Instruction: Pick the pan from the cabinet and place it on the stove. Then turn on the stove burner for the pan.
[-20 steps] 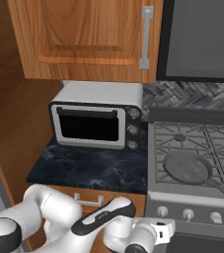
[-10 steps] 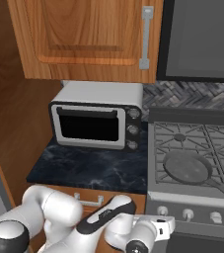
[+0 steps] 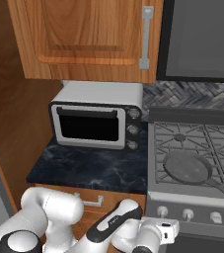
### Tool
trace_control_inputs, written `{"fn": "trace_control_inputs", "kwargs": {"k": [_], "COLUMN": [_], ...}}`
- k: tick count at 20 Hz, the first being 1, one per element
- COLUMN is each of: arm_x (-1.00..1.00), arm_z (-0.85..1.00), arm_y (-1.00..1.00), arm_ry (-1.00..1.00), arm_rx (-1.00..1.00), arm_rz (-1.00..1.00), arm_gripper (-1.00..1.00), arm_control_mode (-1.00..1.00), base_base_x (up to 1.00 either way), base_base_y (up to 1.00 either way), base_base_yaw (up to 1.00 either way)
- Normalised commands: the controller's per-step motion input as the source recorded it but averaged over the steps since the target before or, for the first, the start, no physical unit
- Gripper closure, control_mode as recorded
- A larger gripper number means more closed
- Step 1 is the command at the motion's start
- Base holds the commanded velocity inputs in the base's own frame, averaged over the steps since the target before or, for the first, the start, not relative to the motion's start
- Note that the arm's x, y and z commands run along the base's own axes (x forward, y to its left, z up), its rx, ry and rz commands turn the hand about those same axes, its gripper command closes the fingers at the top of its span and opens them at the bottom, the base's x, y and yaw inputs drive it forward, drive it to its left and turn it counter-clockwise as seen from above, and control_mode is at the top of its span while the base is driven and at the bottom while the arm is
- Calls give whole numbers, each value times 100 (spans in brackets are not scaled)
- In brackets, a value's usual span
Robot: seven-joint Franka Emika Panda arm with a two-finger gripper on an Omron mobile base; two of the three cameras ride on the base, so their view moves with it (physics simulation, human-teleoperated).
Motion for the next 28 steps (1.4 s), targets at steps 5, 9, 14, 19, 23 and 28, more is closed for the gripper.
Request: {"fn": "trace_control_inputs", "kwargs": {"k": [5, 9, 14, 19, 23, 28], "arm_x": [5, 12, 12, 11, 8, 6], "arm_z": [-12, -11, -9, -7, -12, -11], "arm_y": [-8, 0, 0, 0, 0, -3], "arm_ry": [-2, -1, -1, -1, -1, -1], "arm_rx": [1, 0, 0, 1, 0, 1], "arm_rz": [0, 0, 0, 0, 0, 0], "arm_gripper": [-100, -100, -100, -100, -100, -100], "arm_control_mode": [-100, -100, -100, -100, -100, -100], "base_base_x": [0, 0, 0, 0, 0, 0], "base_base_y": [0, 0, 0, 0, 0, 0], "base_base_yaw": [0, 0, 0, 0, 0, 0]}}
